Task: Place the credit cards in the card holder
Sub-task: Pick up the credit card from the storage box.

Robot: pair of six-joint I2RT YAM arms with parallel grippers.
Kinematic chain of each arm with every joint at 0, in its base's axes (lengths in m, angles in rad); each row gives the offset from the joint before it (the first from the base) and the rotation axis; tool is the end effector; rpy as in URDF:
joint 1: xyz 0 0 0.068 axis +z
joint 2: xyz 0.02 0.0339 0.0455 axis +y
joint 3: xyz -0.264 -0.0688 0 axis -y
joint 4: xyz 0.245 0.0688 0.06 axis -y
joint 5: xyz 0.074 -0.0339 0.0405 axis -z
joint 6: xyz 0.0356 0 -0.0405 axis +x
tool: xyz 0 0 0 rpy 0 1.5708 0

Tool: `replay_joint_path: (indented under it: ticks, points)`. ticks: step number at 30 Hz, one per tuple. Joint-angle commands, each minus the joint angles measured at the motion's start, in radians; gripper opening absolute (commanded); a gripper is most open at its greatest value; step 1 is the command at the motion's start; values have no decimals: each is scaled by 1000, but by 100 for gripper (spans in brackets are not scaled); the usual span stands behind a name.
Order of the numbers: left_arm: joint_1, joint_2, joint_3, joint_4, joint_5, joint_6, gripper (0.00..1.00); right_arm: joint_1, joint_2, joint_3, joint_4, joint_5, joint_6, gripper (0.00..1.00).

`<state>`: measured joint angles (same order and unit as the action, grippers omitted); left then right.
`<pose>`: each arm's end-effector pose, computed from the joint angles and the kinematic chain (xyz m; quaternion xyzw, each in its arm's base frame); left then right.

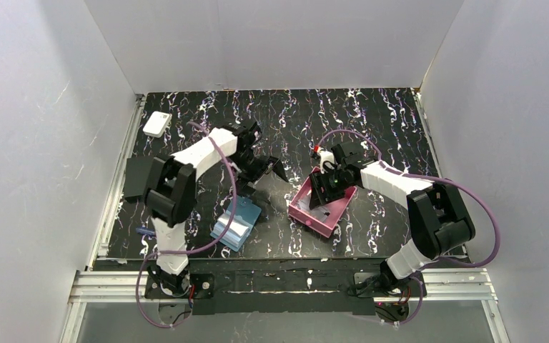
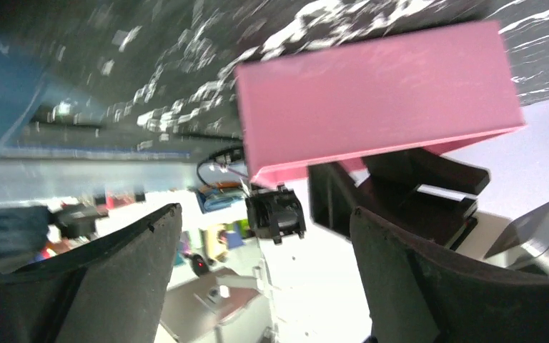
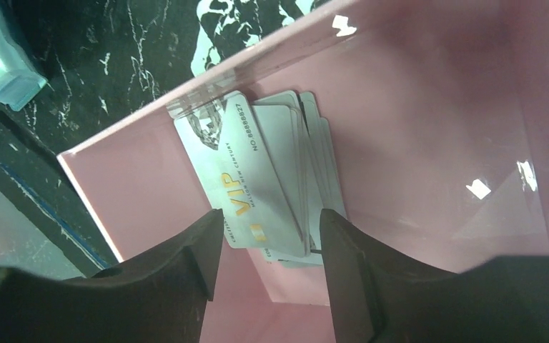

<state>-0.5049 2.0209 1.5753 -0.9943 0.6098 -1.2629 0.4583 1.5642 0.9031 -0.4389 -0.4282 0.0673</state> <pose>0.3361 -0.2090 0.1975 0.3339 -0.8916 0.2382 0.1921 0.2596 0.1445 0.1796 -0.2332 0.9225 0.2587 0.1664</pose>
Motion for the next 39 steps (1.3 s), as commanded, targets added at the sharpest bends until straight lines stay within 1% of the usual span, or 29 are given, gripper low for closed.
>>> replay_joint_path:
  ticks: [1, 3, 8, 9, 11, 12, 15, 16, 17, 19, 21, 26, 29, 33, 37, 39]
  points:
    - [-41, -202, -151, 63, 31, -323, 88, 0, -3, 18, 52, -59, 10, 59]
    - [-69, -202, -176, 131, 42, -389, 91, 0, -4, 17, 56, -70, 12, 58]
    - [-111, -180, -195, 222, 38, -452, 94, 0, -13, 11, 61, -83, 11, 55]
    - [-118, -178, -203, 235, 35, -467, 96, 0, -18, 7, 64, -84, 11, 55]
    - [-130, -171, -219, 270, 26, -489, 97, 0, -25, -2, 69, -83, 11, 54]
    - [-133, -167, -228, 281, 25, -497, 100, 0, -26, -6, 68, -79, 11, 54]
    - [-136, -169, -249, 306, 3, -506, 98, 0, -40, -21, 60, -54, 12, 50]
    - [-135, -169, -257, 312, -5, -507, 95, 0, -47, -28, 61, -48, 15, 49]
    - [-134, -167, -277, 327, -14, -509, 93, 0, -54, -38, 66, -42, 21, 46]
    - [-133, -159, -309, 373, -19, -524, 84, 0, -68, -58, 76, -31, 39, 43]
    - [-133, -143, -309, 401, -22, -523, 78, 0, -83, -73, 91, -38, 52, 43]
    - [-116, -83, -241, 382, -34, -433, 60, 0, -105, -92, 137, -33, 90, 45]
    - [-112, -40, -186, 379, -28, -391, 56, 0, -98, -85, 147, -21, 104, 46]
    - [-101, 4, -113, 319, -36, -321, 51, 0, -84, -80, 159, -15, 103, 47]
    - [-82, 6, -101, 284, -49, -291, 49, 0, -74, -73, 154, 45, 99, 48]
    - [-76, 12, -100, 284, -39, -286, 49, 0, -79, -71, 160, 66, 94, 51]
